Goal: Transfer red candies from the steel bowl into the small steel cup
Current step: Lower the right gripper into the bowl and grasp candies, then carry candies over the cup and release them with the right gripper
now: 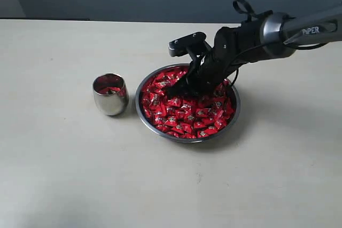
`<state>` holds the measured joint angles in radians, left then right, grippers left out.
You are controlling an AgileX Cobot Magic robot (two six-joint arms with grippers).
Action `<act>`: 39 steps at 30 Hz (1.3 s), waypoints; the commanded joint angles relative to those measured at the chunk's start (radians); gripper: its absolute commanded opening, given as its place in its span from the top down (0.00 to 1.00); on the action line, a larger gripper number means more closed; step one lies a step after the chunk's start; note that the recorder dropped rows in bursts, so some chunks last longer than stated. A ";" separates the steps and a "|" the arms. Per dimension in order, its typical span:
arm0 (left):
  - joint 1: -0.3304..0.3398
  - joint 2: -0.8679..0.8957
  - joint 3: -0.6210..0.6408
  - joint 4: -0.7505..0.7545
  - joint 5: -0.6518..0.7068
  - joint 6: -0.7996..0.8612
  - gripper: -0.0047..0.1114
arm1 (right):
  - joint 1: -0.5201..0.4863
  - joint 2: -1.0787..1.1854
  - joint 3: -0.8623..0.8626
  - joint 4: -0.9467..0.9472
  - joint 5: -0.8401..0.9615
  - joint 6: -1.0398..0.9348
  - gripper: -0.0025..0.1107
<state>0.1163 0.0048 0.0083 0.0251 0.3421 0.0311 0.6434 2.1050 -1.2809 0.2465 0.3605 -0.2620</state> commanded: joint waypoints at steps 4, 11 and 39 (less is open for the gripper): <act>-0.008 -0.005 -0.008 0.002 -0.005 -0.002 0.96 | -0.002 -0.180 0.000 -0.014 0.071 0.001 0.98; -0.008 -0.005 -0.008 0.002 -0.005 -0.002 0.96 | 0.092 -0.242 -0.008 0.017 0.013 -0.031 0.98; -0.008 -0.005 -0.008 0.002 -0.005 -0.002 0.96 | 0.254 0.060 -0.400 0.080 0.151 -0.084 0.62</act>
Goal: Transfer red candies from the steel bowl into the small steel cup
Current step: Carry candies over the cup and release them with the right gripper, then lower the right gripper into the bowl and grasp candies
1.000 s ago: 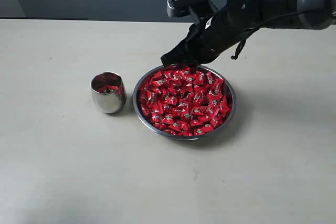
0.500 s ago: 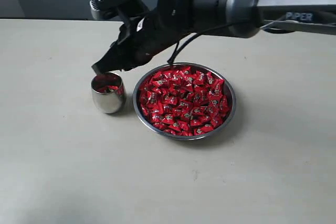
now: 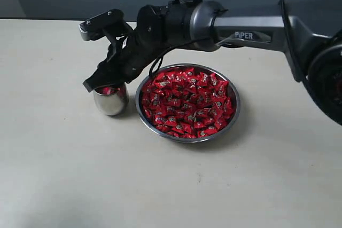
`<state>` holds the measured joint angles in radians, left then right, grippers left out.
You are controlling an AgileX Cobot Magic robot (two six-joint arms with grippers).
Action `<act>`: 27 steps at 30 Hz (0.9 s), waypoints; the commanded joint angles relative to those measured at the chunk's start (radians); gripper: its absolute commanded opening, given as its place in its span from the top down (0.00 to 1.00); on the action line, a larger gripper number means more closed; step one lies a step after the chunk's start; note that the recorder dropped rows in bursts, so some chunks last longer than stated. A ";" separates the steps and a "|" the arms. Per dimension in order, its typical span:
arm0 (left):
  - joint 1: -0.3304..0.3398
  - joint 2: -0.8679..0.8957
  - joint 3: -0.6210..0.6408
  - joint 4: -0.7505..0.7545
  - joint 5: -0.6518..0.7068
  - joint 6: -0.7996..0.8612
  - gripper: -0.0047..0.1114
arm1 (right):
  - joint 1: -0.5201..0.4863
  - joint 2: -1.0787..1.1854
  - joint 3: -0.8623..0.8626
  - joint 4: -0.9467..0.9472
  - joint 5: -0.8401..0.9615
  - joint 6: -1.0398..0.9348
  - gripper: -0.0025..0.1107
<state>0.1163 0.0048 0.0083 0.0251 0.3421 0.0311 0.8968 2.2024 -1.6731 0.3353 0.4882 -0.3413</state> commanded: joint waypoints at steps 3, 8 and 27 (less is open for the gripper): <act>-0.008 -0.005 -0.008 0.002 -0.005 -0.002 0.96 | -0.001 -0.088 -0.008 -0.067 0.074 0.002 0.63; -0.008 -0.005 -0.008 0.002 -0.005 -0.002 0.96 | -0.001 -0.164 -0.006 -0.200 0.199 0.065 0.63; -0.008 -0.005 -0.008 0.002 -0.005 -0.002 0.96 | -0.219 -0.112 0.221 -0.217 0.024 0.151 0.63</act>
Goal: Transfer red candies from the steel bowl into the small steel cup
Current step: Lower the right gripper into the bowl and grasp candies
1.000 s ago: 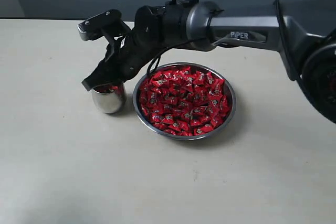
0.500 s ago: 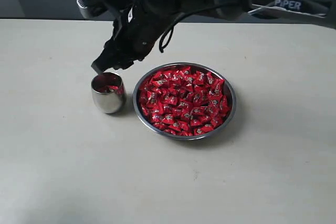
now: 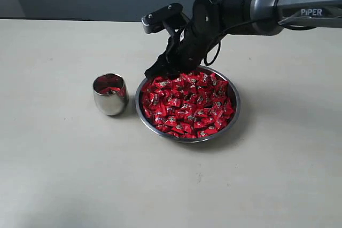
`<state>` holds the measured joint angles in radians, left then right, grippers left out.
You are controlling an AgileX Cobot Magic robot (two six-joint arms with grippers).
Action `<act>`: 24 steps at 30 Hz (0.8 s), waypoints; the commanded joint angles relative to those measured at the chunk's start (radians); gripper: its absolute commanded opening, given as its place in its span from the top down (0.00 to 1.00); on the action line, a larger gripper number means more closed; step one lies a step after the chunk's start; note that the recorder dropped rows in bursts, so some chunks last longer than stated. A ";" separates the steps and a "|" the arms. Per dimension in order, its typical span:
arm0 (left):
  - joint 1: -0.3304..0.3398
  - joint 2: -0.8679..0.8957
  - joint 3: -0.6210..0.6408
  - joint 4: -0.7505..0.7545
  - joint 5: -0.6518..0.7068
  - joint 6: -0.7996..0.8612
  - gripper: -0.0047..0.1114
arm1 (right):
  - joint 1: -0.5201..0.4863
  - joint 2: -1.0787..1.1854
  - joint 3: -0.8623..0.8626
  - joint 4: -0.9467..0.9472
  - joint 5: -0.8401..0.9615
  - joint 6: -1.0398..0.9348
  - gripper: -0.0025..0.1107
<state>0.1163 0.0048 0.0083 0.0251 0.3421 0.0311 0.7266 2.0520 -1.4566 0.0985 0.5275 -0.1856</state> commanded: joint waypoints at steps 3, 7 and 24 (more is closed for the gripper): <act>-0.008 -0.005 -0.008 0.002 -0.005 -0.002 0.96 | -0.058 0.053 0.004 0.019 -0.022 -0.005 0.63; -0.008 -0.005 -0.008 0.002 -0.005 -0.002 0.96 | -0.058 0.077 0.004 0.019 -0.042 -0.005 0.63; -0.008 -0.005 -0.008 0.002 -0.005 -0.002 0.96 | -0.055 0.008 0.004 0.045 -0.006 -0.002 0.98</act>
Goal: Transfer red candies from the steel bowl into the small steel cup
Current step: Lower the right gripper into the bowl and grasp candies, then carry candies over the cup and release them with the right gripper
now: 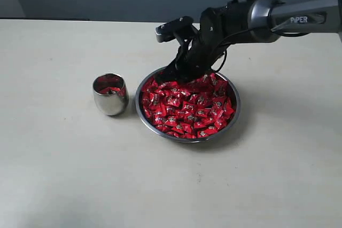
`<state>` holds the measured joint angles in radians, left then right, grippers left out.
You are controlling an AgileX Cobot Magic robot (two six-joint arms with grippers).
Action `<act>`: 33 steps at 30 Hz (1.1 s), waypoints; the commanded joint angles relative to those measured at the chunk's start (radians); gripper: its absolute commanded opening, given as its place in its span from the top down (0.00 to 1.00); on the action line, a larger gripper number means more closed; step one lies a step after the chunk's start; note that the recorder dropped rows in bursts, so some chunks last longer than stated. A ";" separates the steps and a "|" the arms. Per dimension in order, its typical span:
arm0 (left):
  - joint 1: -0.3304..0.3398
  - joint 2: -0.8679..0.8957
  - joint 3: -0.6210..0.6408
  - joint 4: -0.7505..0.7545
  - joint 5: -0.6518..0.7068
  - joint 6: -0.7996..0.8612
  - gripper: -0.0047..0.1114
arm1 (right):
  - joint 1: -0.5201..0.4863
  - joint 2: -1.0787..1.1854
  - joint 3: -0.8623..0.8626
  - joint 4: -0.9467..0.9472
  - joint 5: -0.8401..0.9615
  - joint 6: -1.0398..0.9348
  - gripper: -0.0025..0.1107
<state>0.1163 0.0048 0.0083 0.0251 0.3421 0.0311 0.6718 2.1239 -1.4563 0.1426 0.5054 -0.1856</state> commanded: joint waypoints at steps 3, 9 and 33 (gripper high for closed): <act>-0.008 -0.005 -0.008 0.002 -0.005 -0.002 0.96 | 0.005 -0.113 0.004 0.022 0.020 0.000 0.98; -0.008 -0.005 -0.008 0.002 -0.005 -0.002 0.96 | 0.091 -0.177 -0.001 0.162 -0.027 -0.125 0.98; -0.008 -0.005 -0.008 0.002 -0.005 -0.002 0.96 | 0.226 0.037 -0.188 0.328 -0.013 -0.345 0.97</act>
<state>0.1163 0.0048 0.0083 0.0251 0.3421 0.0311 0.8966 2.1713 -1.6362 0.4943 0.4820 -0.5225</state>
